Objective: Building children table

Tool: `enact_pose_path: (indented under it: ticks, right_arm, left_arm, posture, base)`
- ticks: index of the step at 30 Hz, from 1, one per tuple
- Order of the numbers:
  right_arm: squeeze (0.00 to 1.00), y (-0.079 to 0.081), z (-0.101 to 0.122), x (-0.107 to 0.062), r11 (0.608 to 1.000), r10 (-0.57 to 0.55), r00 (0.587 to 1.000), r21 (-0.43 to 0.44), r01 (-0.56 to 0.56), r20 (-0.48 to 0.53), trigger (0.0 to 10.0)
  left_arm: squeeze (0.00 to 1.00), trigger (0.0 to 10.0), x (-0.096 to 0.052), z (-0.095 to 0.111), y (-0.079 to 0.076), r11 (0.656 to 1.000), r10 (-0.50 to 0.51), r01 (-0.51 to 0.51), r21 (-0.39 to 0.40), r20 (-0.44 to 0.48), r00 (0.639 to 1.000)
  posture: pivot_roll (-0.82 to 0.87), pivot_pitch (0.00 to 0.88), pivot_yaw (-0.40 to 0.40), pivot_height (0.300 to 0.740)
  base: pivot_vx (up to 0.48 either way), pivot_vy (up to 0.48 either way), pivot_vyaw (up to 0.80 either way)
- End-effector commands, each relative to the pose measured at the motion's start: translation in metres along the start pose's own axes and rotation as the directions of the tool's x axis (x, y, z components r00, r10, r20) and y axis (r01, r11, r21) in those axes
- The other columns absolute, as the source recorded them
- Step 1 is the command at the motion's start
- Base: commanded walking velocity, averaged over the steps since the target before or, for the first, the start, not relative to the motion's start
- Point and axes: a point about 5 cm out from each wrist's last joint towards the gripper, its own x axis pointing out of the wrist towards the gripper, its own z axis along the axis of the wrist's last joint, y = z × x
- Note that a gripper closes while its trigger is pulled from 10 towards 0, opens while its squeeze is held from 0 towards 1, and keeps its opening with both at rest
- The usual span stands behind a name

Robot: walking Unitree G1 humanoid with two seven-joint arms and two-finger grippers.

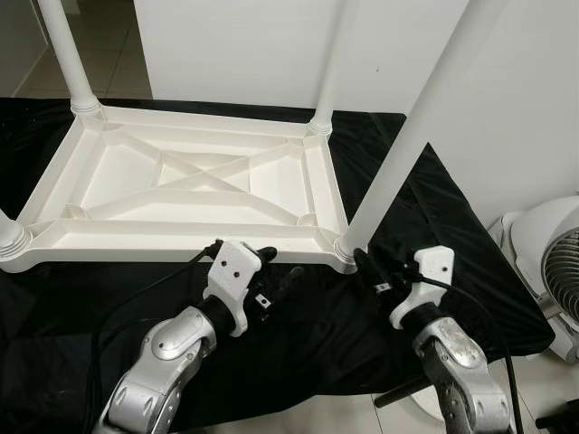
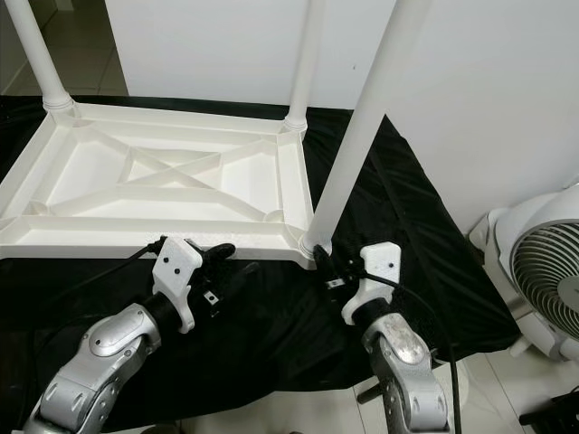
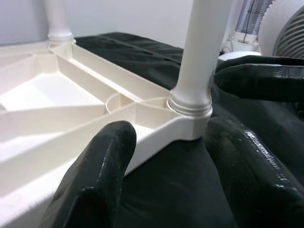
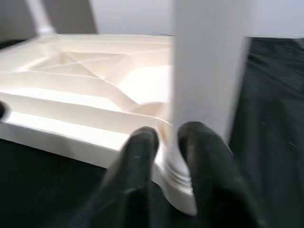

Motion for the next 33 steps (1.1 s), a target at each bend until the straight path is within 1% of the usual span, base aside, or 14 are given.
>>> enact_pose_path:
  ticks: [1, 2, 3, 4, 6, 11, 12, 14, 16, 20, 25, 26, 28, 33]
  right_arm:
    - [0.00, 0.001, -0.001, -0.001, 0.999, 0.037, 0.999, 0.018, -0.037, -0.026, 0.0]
    - [0.00, 0.001, -0.002, 0.001, 0.998, 0.063, 0.997, 0.017, -0.063, -0.037, 0.7]
    - [0.00, 0.001, -0.002, 0.001, 0.998, 0.063, 0.997, 0.017, -0.063, -0.037, 0.7]
    - [0.00, -0.001, -0.002, 0.004, 0.997, 0.081, 0.996, 0.023, -0.080, -0.046, 10.0]
    - [0.00, -0.004, -0.002, 0.007, 0.996, 0.092, 0.994, 0.018, -0.091, -0.054, 10.0]
    - [0.00, -0.024, -0.001, 0.021, 0.998, 0.064, 0.996, -0.014, -0.065, -0.060, 10.0]
    - [0.00, -0.034, 0.000, 0.028, 0.999, 0.034, 0.998, -0.032, -0.035, -0.055, 10.0]
    - [0.00, -0.037, 0.000, 0.029, 0.999, 0.026, 0.998, -0.038, -0.028, -0.055, 10.0]
    - [0.00, -0.043, 0.001, 0.032, 0.999, 0.015, 0.998, -0.039, -0.017, -0.053, 10.0]
    - [0.00, -0.048, 0.002, 0.034, 0.999, -0.001, 0.999, -0.042, -0.001, -0.054, 10.0]
    - [0.00, -0.059, 0.004, 0.035, 0.998, -0.046, 0.998, -0.054, 0.044, -0.050, 10.0]
    - [0.00, -0.066, 0.004, 0.034, 0.995, -0.080, 0.996, -0.060, 0.077, -0.047, 10.0]
    - [0.00, -0.066, 0.004, 0.034, 0.995, -0.080, 0.996, -0.060, 0.077, -0.047, 10.0]
    - [0.00, -0.085, 0.003, 0.027, 0.979, -0.191, 0.981, -0.076, 0.188, -0.029, 10.0]
  left_arm:
    - [0.00, 10.0, 0.001, 0.000, -0.003, 1.000, 0.002, -0.002, 0.007, 0.004, 1.000]
    - [0.00, 10.0, 0.002, 0.001, -0.004, 1.000, 0.002, -0.002, 0.017, 0.005, 1.000]
    - [0.00, 10.0, 0.002, 0.001, -0.004, 1.000, 0.002, -0.002, 0.017, 0.005, 1.000]
    - [0.00, 10.0, 0.002, 0.001, -0.004, 1.000, 0.006, -0.006, 0.031, 0.003, 1.000]
    - [0.00, 10.0, 0.003, 0.001, -0.004, 0.999, 0.010, -0.010, 0.043, -0.001, 1.000]
    - [0.00, 10.0, 0.008, 0.004, -0.004, 0.997, 0.015, -0.015, 0.070, 0.008, 1.000]
    - [0.00, 10.0, 0.011, 0.005, -0.001, 0.996, 0.033, -0.034, 0.085, 0.008, 0.999]
    - [0.00, 10.0, 0.012, 0.006, 0.000, 0.995, 0.041, -0.041, 0.089, 0.005, 0.999]
    - [0.00, 10.0, 0.016, 0.003, 0.005, 0.987, 0.098, -0.094, 0.132, -0.022, 0.995]
    - [0.00, 10.0, 0.019, 0.000, 0.008, 0.984, 0.127, -0.120, 0.134, -0.044, 0.991]
    - [0.00, 10.0, 0.029, -0.005, 0.007, 0.976, 0.149, -0.132, 0.174, -0.091, 0.985]
    - [0.00, 10.0, 0.034, -0.008, 0.007, 0.973, 0.157, -0.134, 0.189, -0.114, 0.981]
    - [0.00, 10.0, 0.034, -0.008, 0.007, 0.973, 0.157, -0.134, 0.189, -0.114, 0.981]
    - [0.00, 10.0, 0.052, -0.005, 0.015, 0.961, 0.211, -0.184, 0.206, -0.117, 0.970]
  posture:
    - [0.16, 0.038, -0.106, 0.740]
    - [0.16, 0.038, -0.106, 0.740]
    - [0.16, 0.038, -0.106, 0.740]
    - [0.16, 0.046, -0.106, 0.740]
    - [0.16, 0.048, -0.106, 0.740]
    - [0.17, 0.066, -0.103, 0.740]
    - [0.17, 0.087, -0.100, 0.740]
    - [0.17, 0.088, -0.099, 0.740]
    - [0.17, 0.089, -0.097, 0.740]
    - [0.18, 0.099, -0.095, 0.740]
    - [0.18, 0.104, -0.094, 0.740]
    - [0.18, 0.102, -0.093, 0.740]
    - [0.18, 0.102, -0.093, 0.740]
    - [0.16, 0.092, -0.081, 0.740]
  base:
    - [0.000, 0.000, 0.00]
    - [0.000, 0.000, 0.00]
    - [0.000, 0.000, 0.00]
    - [0.000, 0.000, 0.00]
    - [0.000, 0.000, 0.00]
    - [0.000, 0.000, 0.00]
    - [0.000, 0.000, 0.00]
    - [0.000, 0.000, 0.00]
    - [0.000, 0.000, 0.00]
    - [0.000, 0.000, 0.00]
    - [0.000, 0.000, 0.00]
    - [0.000, 0.000, 0.00]
    - [0.000, 0.000, 0.00]
    - [0.000, 0.000, 0.00]
